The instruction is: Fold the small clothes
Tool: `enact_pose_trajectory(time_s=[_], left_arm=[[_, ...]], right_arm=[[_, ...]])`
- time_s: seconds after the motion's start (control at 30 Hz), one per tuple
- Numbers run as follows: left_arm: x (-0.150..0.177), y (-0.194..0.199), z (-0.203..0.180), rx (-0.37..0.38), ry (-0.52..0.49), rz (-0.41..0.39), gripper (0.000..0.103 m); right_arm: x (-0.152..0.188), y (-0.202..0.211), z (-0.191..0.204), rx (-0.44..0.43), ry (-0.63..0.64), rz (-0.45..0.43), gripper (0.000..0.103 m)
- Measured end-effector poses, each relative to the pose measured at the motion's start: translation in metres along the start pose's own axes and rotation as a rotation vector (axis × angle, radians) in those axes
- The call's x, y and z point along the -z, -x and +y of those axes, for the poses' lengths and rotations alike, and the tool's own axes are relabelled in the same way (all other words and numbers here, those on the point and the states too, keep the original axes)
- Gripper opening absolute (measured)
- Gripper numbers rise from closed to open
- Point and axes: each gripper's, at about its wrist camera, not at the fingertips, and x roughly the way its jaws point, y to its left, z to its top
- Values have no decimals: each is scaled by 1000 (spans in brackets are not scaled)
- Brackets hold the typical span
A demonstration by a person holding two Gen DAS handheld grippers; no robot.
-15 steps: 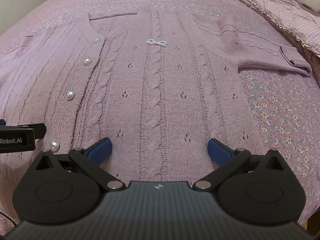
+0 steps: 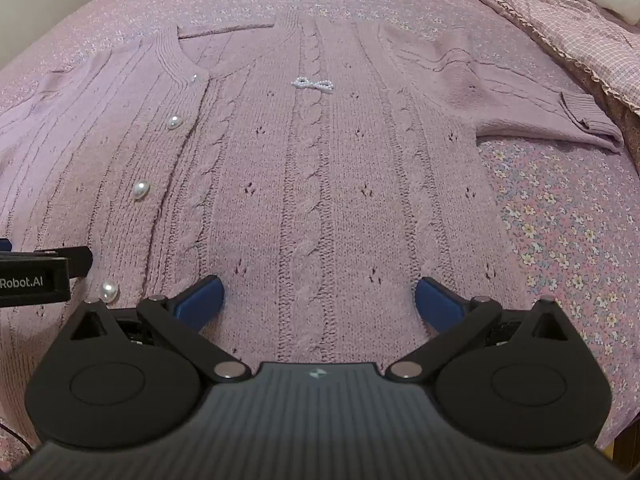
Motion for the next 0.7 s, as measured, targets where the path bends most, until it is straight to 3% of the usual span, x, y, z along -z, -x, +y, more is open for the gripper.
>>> enact_pose_trajectory(time_s=[0.7], left_arm=[[3,-7,-2,2,-4,-7,103]], right_arm=[[-1,-2,-2,-5,-8,-7,103]])
